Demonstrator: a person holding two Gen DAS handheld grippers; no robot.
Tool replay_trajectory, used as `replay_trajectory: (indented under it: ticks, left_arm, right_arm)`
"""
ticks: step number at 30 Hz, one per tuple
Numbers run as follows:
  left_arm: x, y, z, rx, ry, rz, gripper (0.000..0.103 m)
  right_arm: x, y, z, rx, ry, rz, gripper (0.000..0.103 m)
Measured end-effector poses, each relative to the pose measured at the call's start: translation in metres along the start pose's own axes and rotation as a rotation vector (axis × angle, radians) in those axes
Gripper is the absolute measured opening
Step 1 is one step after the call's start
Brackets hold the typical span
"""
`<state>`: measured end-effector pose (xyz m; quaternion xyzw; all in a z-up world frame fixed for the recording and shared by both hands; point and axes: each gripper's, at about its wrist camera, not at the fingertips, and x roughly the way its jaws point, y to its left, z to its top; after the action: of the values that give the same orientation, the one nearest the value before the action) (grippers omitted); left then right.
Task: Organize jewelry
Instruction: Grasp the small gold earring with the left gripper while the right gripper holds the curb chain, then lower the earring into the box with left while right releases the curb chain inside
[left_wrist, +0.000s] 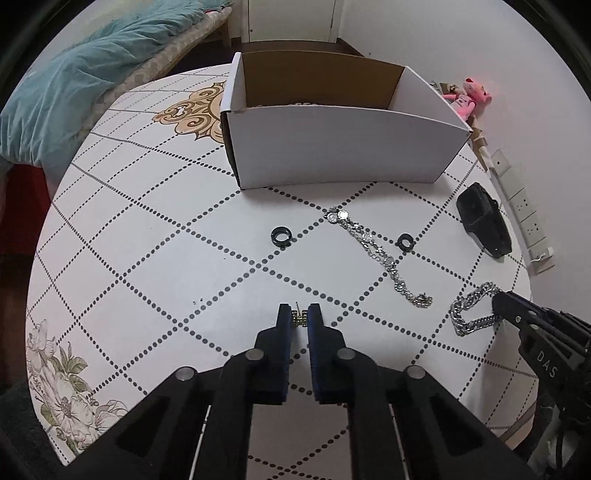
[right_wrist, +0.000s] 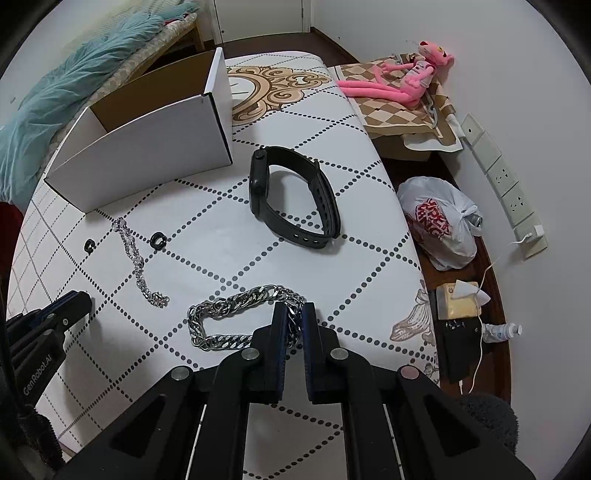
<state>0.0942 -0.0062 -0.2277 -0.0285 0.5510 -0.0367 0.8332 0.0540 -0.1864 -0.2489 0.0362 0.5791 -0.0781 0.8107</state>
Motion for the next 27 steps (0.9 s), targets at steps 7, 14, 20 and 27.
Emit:
replay_trajectory:
  ticks: [7,14,20,27]
  left_arm:
    - [-0.018,-0.001,-0.003,-0.001,-0.031,-0.022,0.006]
    - [-0.061,0.001,0.004,0.011,-0.128,-0.029,0.006]
    - [-0.093,0.001,0.032,0.005,-0.216,-0.044,0.006]
    - [-0.108,0.010,0.078,-0.009,-0.262,-0.086,0.006]
  right_arm:
    - [-0.021,0.001,0.004,0.006,-0.037,0.055,0.008]
    - [-0.058,0.015,0.019,-0.018,-0.097,0.146,0.007]
    - [-0.090,0.026,0.044,-0.036,-0.160,0.205,0.007]
    - [-0.122,0.040,0.097,-0.081,-0.238,0.251,0.007]
